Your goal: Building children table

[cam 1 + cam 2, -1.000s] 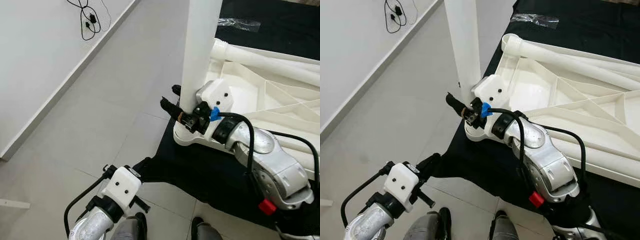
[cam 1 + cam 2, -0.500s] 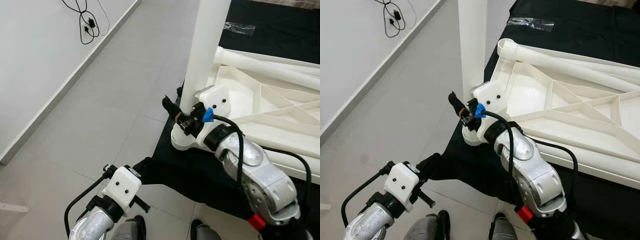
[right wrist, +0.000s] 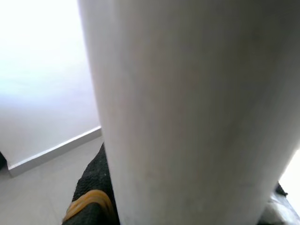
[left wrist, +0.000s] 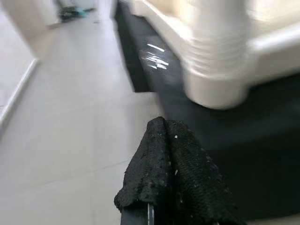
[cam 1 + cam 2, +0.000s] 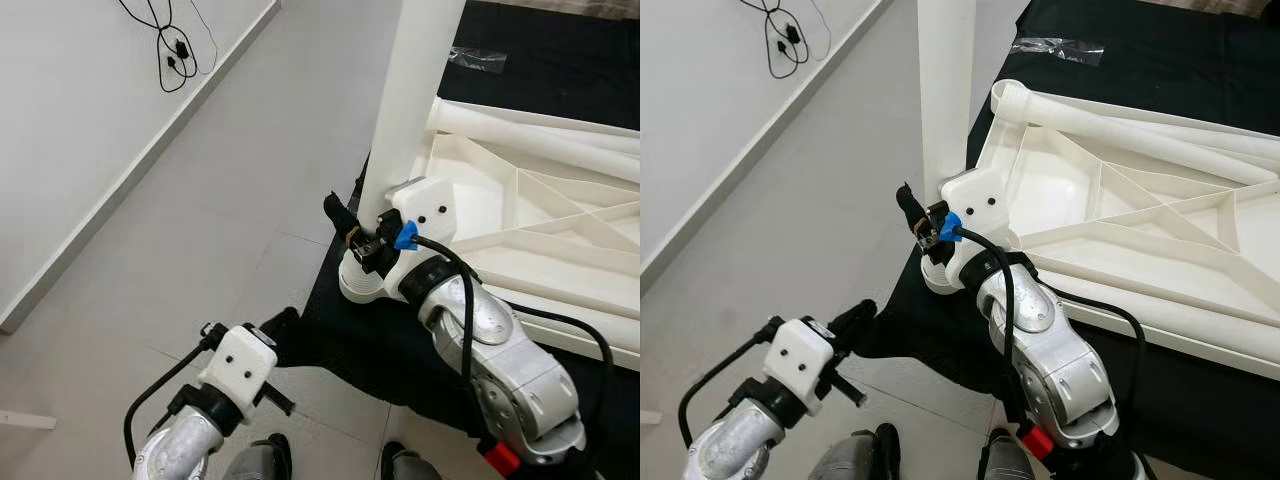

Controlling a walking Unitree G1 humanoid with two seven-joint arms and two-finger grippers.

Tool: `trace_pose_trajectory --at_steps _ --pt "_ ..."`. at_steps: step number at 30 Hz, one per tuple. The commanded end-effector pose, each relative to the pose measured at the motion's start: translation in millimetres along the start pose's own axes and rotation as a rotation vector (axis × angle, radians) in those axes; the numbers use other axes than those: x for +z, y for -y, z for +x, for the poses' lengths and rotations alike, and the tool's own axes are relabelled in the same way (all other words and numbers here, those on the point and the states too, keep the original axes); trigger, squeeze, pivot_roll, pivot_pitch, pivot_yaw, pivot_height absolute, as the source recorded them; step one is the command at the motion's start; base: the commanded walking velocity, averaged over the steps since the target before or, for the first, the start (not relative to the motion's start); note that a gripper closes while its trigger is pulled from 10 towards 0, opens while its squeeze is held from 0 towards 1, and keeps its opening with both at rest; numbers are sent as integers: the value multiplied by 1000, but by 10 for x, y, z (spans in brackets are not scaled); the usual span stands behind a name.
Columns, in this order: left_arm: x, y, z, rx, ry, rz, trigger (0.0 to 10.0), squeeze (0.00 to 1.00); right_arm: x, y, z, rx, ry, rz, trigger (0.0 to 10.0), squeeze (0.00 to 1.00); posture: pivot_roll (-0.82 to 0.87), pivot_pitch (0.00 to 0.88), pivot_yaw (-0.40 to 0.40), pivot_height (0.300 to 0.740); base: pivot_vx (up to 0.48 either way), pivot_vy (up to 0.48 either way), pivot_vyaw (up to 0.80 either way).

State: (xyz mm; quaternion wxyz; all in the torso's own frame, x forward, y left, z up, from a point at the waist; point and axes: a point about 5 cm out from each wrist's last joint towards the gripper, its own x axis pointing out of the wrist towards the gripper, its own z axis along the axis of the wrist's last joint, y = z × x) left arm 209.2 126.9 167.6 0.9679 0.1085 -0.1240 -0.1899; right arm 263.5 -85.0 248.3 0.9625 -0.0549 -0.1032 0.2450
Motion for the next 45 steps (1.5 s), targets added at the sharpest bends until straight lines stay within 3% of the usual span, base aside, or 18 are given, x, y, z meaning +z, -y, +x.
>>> trace_pose_trajectory --at_steps 1,4,8,9,10,15,17,19,21,26,29,31,37,38,39,41,44,45 --pt "39 -121 -15 56 1 -17 10000 0 -207 -30 -12 4 -104 19 10000 0 15 275 30 740 0 0 0" --pt "294 -563 64 191 86 -31 10000 0 -214 -31 0 1 -101 20 10000 0 20 269 29 740 0 0 0" --pt "482 -780 96 225 149 -36 10000 0 -217 -32 4 0 -100 18 10000 0 21 269 30 740 0 0 0" --pt "608 -878 108 226 197 -54 10000 392 -218 -32 6 -1 -100 18 10000 0 21 268 30 740 0 0 0" --pt "799 -977 118 200 272 -79 10000 1000 -219 -25 9 -2 -99 16 10000 0 22 265 30 740 0 0 0" --pt "1209 -1100 104 101 429 -137 10000 1000 -222 -7 22 -11 -95 11 10000 0 21 260 30 740 0 0 0" --pt "1435 -1057 114 -57 511 -212 10000 1000 -225 -7 34 -10 -92 10 10000 0 16 251 28 740 0 0 0" --pt "1435 -1057 114 -57 511 -212 10000 1000 -225 -7 34 -10 -92 10 10000 0 16 251 28 740 0 0 0" --pt "1569 -999 162 -227 550 -285 10000 1000 -222 -19 50 -3 -86 11 10000 0 14 245 28 740 0 0 0" --pt "1723 -1010 377 -455 533 -438 10000 1000 -215 -58 76 13 -73 14 10000 0 12 228 37 740 0 0 0" --pt "1779 -1019 475 -493 529 -453 10000 1000 -211 -67 80 16 -69 15 10000 0 9 224 42 740 0 0 0" --pt "1874 -1030 686 -553 495 -483 10000 1000 -199 -82 92 18 -59 17 10000 0 7 216 43 740 0 0 0" --pt "1897 -986 974 -581 407 -513 10000 1000 -179 -93 109 18 -45 20 10000 0 3 211 48 740 0 0 0" --pt "1891 -934 1035 -630 375 -537 10000 890 -173 -96 113 18 -41 20 10000 0 1 212 49 740 0 0 0" --pt "1889 -860 1074 -707 345 -546 10000 0 -170 -97 116 18 -39 20 10000 0 1 213 50 740 0 0 0" --pt "1889 -860 1074 -707 345 -546 10000 0 -170 -97 116 18 -39 20 10000 0 1 213 50 740 0 0 0" --pt "1924 -701 1093 -931 285 -568 10000 0 -161 -99 124 19 -33 20 10000 0 1 216 54 740 0 0 0" --pt "1924 -701 1093 -931 285 -568 10000 0 -161 -99 124 19 -33 20 10000 0 1 216 54 740 0 0 0"
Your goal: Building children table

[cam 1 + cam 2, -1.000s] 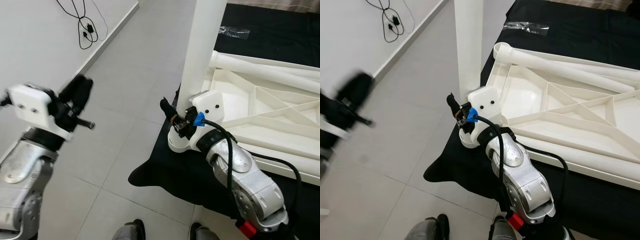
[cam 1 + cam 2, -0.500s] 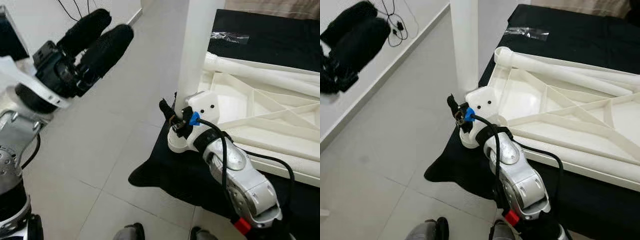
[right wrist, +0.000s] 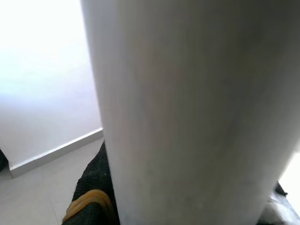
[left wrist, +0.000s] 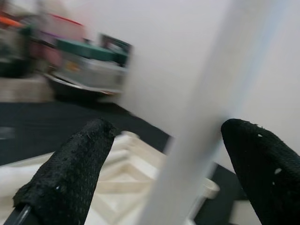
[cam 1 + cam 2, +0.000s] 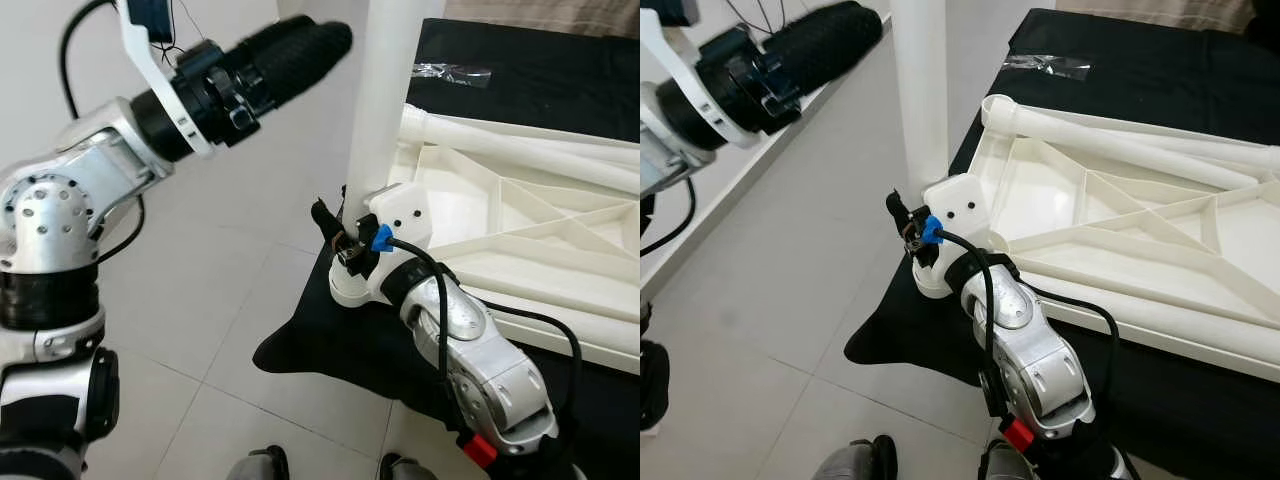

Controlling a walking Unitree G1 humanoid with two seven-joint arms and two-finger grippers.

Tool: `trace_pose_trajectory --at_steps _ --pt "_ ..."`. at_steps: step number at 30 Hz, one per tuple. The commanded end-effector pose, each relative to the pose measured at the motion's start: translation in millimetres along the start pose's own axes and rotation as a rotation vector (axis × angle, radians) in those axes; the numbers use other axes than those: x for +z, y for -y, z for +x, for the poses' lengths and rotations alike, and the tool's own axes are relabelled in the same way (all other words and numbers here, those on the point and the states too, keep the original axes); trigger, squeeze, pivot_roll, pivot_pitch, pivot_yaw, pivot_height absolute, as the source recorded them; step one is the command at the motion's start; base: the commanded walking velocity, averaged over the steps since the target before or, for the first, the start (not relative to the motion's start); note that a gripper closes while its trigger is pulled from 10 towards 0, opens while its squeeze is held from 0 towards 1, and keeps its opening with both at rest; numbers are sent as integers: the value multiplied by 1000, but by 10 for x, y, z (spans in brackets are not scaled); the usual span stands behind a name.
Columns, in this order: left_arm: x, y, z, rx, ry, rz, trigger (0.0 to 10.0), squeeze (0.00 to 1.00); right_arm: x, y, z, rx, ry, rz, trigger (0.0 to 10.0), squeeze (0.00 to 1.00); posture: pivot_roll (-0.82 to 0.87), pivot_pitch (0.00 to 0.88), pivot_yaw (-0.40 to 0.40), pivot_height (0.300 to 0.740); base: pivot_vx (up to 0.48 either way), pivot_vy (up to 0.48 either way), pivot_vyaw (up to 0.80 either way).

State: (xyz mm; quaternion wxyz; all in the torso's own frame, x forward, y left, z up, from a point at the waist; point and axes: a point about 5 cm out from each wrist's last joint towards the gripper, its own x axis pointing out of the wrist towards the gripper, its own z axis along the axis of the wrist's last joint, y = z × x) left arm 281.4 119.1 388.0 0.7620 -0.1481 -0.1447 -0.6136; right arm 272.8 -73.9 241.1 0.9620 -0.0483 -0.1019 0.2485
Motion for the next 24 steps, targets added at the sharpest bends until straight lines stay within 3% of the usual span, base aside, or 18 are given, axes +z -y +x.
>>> trace_pose_trajectory --at_steps 1,3,8,12,16,20,24 --pt "-3 80 46 -108 -46 -24 10000 0 -77 -34 4 14 -34 6 10000 0 2 216 54 740 0 0 0" --pt "2 144 69 -194 -78 -18 10000 0 -78 -45 7 16 -34 9 10000 0 4 218 57 740 0 0 0" --pt "17 108 82 -159 -132 65 10000 0 -74 -57 17 19 -32 15 10000 0 6 219 54 740 0 0 0" --pt "0 35 137 -83 -153 136 10000 0 -71 -63 17 22 -30 18 10000 0 7 220 55 740 0 0 0" --pt "11 -167 239 122 -193 319 10000 0 -56 -72 23 26 -23 22 10000 0 6 221 55 740 0 0 0" --pt "27 -212 254 132 -184 331 10000 0 -50 -74 26 28 -20 23 10000 0 6 222 55 740 0 0 0" --pt "16 -262 271 102 -141 281 10000 0 -20 -78 32 37 -7 20 10000 0 3 222 57 740 0 0 0"
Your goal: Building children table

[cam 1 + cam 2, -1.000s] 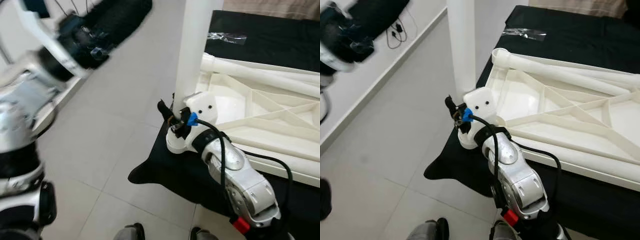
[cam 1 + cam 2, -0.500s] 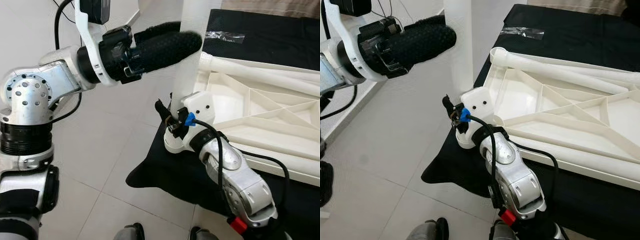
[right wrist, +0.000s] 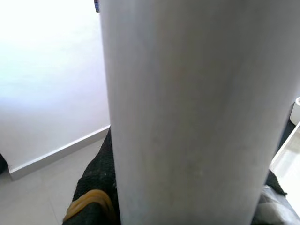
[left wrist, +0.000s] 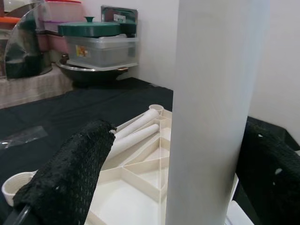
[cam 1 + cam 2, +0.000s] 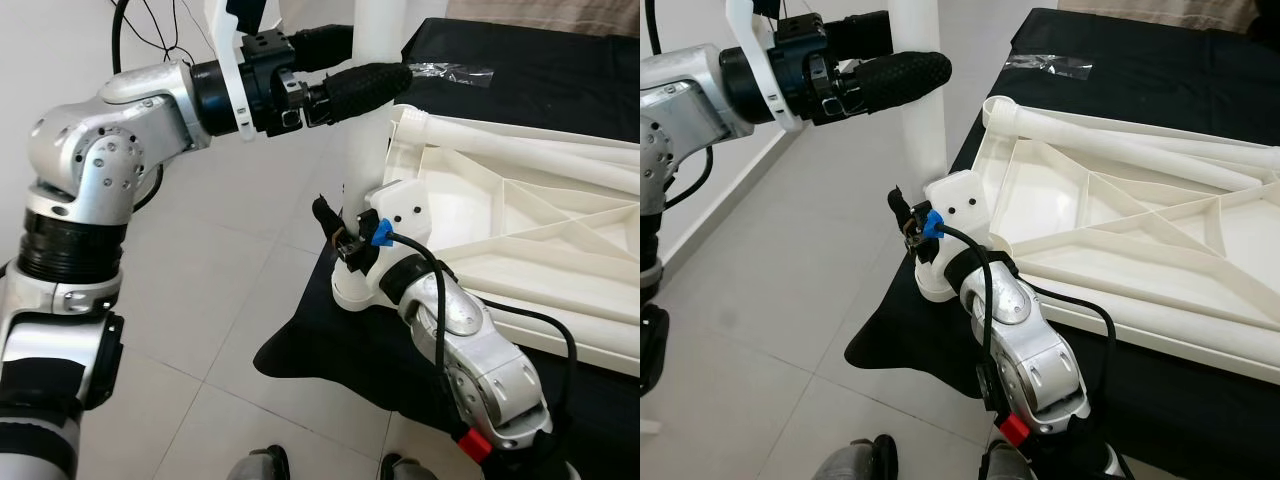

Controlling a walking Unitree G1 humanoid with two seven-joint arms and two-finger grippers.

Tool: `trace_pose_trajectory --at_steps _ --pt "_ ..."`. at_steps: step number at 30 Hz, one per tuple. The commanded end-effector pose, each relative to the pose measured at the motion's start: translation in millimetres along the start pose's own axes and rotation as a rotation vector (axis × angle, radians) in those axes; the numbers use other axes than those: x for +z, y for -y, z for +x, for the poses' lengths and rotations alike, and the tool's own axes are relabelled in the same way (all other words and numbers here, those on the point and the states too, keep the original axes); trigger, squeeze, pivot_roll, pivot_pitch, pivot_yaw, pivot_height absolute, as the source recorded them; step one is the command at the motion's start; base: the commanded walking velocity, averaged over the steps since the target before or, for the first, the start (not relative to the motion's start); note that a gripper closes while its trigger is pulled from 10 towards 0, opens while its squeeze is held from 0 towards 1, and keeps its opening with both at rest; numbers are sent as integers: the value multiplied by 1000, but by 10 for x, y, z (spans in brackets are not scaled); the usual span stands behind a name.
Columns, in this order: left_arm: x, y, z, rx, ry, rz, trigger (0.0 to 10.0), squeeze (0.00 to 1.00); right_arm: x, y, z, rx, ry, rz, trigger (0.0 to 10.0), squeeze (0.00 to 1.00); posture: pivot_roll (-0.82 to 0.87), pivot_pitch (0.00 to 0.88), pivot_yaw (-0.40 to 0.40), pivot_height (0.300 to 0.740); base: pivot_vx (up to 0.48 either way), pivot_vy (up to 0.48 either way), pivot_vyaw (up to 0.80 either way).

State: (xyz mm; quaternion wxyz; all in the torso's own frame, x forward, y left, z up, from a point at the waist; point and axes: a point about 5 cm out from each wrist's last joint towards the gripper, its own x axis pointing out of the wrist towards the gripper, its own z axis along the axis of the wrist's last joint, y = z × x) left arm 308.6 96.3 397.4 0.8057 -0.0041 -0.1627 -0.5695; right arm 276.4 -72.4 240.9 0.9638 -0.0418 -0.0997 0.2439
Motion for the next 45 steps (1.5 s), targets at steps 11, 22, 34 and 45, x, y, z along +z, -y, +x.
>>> trace_pose_trajectory --at_steps 11,22,34,45 --pt "-65 -3 67 -14 49 -42 10000 0 67 -64 -11 42 29 2 10000 0 -5 224 64 740 0 0 0" --pt "-40 216 244 -89 104 -60 10000 0 79 -21 -63 12 53 13 10000 0 -12 227 73 740 0 0 0" --pt "-31 210 247 -86 111 -72 10000 0 76 9 -86 -17 59 23 10000 0 -12 225 79 740 0 0 0" --pt "-49 240 238 -90 101 -59 10000 0 44 19 -70 -26 87 64 10000 0 -5 222 80 740 0 0 0"
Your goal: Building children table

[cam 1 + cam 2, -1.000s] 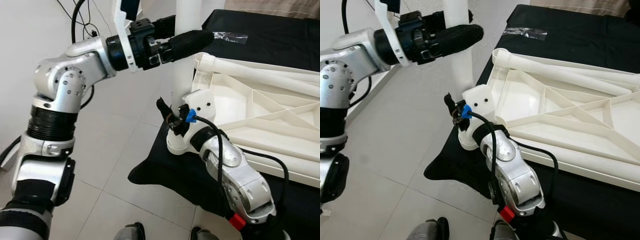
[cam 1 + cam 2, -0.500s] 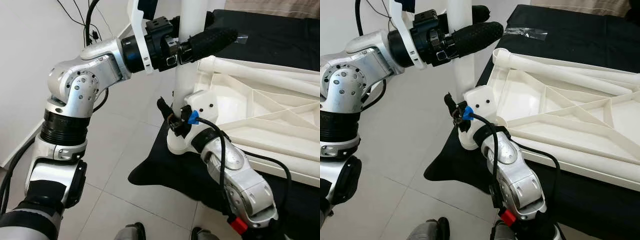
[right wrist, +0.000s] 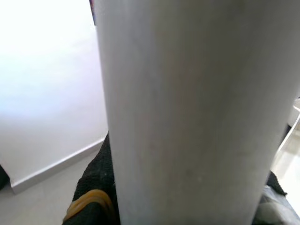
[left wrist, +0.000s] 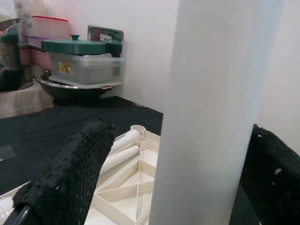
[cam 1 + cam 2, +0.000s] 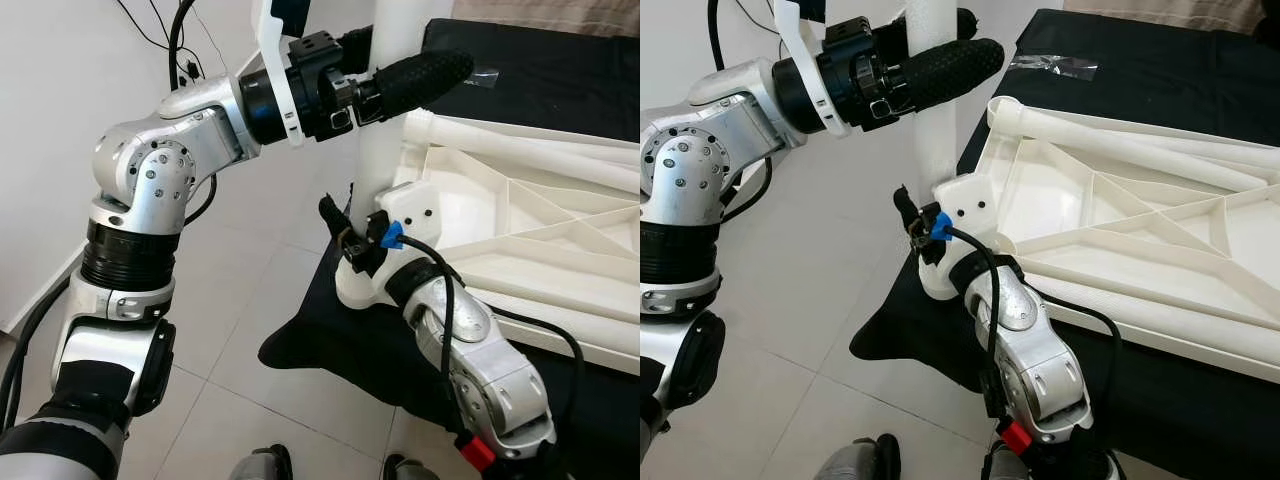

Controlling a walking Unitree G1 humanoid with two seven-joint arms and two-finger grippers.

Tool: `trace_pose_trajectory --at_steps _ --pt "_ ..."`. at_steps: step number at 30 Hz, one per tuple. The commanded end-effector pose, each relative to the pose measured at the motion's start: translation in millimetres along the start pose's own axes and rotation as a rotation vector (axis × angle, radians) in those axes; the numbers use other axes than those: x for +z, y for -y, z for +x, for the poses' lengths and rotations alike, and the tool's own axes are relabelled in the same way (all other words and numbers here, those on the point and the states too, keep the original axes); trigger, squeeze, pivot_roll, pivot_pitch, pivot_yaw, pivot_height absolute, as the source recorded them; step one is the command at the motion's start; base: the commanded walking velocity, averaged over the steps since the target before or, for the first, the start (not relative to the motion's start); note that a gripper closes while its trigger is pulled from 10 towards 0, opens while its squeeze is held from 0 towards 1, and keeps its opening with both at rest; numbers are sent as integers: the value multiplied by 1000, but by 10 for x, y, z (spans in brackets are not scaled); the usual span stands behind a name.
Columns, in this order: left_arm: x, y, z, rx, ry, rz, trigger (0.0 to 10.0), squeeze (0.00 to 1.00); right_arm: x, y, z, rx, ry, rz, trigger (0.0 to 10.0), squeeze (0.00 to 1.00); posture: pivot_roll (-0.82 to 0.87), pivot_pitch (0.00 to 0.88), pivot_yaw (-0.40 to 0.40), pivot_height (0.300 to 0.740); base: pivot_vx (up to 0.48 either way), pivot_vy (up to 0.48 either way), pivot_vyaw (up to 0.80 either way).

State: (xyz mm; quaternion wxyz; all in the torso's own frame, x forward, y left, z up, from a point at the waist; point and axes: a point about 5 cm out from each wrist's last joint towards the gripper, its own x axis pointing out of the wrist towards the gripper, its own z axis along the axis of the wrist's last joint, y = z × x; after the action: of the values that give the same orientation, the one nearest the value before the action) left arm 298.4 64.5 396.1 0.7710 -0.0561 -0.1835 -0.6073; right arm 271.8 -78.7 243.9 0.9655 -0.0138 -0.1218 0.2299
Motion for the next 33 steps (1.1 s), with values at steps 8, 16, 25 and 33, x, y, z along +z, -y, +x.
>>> trace_pose_trajectory --at_steps 8,16,25,33 --pt "11 45 -28 3 6 10 10000 0 43 -27 22 17 57 34 10000 0 0 220 78 740 0 0 0" --pt "8 57 -30 6 8 -1 10000 0 63 -33 35 26 76 14 10000 0 -1 219 78 740 0 0 0" --pt "9 37 -44 26 5 -15 0 0 113 -31 50 30 105 -8 10000 0 -1 218 80 740 0 0 0" --pt "77 -7 -68 48 22 3 0 0 171 -14 88 62 130 -21 10000 0 -5 212 83 740 0 0 0"
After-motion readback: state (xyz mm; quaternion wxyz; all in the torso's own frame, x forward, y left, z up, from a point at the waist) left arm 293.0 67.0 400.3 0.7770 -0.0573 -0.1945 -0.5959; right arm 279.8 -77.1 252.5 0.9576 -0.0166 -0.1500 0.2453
